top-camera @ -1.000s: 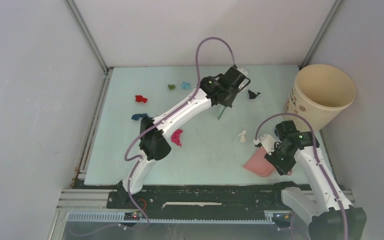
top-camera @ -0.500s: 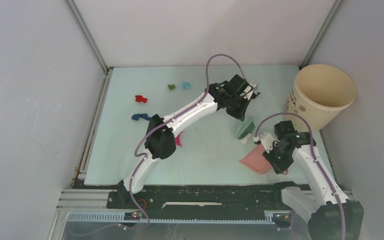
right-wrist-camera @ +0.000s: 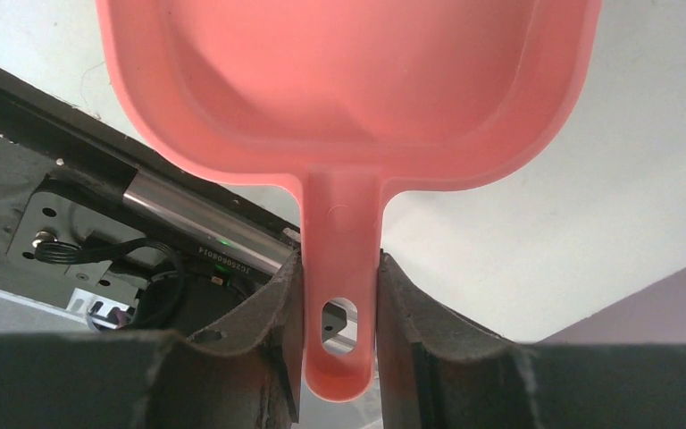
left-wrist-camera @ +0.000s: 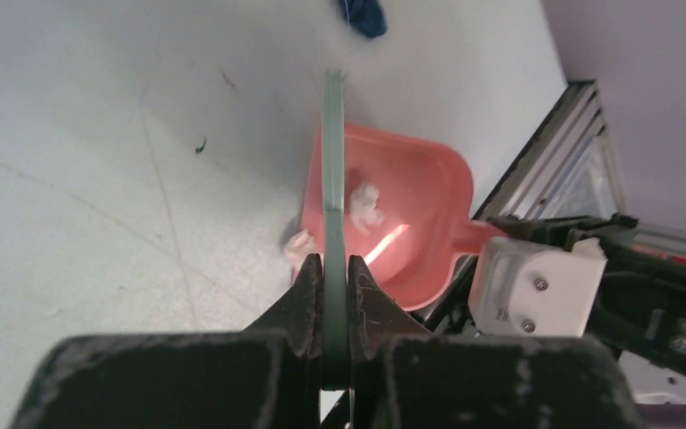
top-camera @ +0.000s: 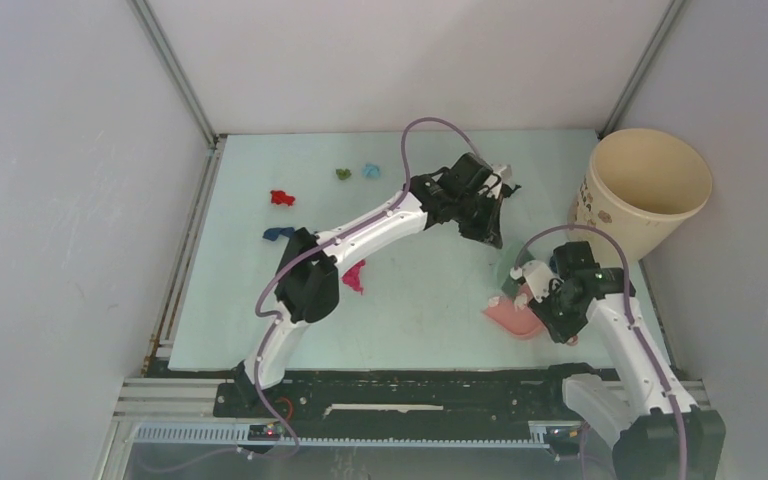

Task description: Sweep away the paper scraps from the table

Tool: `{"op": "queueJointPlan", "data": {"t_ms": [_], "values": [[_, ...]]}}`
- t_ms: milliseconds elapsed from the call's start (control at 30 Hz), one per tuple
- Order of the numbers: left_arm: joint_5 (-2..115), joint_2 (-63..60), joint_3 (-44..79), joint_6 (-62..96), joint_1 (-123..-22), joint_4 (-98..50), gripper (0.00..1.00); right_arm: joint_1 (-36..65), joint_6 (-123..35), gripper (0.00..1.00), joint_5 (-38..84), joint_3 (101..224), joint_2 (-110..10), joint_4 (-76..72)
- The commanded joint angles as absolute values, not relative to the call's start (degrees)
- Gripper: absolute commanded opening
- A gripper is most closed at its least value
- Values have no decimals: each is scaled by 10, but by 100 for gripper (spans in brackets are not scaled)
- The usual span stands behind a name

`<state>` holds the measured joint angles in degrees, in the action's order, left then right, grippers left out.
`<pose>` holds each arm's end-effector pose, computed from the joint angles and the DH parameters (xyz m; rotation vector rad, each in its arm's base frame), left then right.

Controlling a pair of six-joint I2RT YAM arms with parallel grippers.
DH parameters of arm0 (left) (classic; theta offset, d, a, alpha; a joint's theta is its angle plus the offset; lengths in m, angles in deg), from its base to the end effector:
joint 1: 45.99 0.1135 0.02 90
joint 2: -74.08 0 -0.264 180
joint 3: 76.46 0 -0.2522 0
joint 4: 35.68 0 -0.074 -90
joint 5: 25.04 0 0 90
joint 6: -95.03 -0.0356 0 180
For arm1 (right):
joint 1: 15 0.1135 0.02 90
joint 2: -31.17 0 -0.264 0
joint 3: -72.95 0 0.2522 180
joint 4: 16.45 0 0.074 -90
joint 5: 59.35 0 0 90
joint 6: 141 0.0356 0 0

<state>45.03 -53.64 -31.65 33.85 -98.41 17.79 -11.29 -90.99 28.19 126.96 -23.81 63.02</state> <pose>0.2991 -0.4086 0.2778 0.7087 2.4945 -1.0254 0.1385 0.0105 0.2174 -1.1102 2.7543 -0.0167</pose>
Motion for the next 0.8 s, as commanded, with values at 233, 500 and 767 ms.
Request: {"op": "queueJointPlan", "data": {"t_ms": [233, 500, 767], "values": [[432, -560, -345, 509, -973, -77, 0, -138, -926, 0, 330, 1269, -156, 690], [431, -670, -371, 693, -976, -233, 0, -146, -933, 0, 352, 1269, -172, 703], [500, -664, -332, 685, -970, -128, 0, -161, -922, 0, 355, 1269, -186, 696]]}}
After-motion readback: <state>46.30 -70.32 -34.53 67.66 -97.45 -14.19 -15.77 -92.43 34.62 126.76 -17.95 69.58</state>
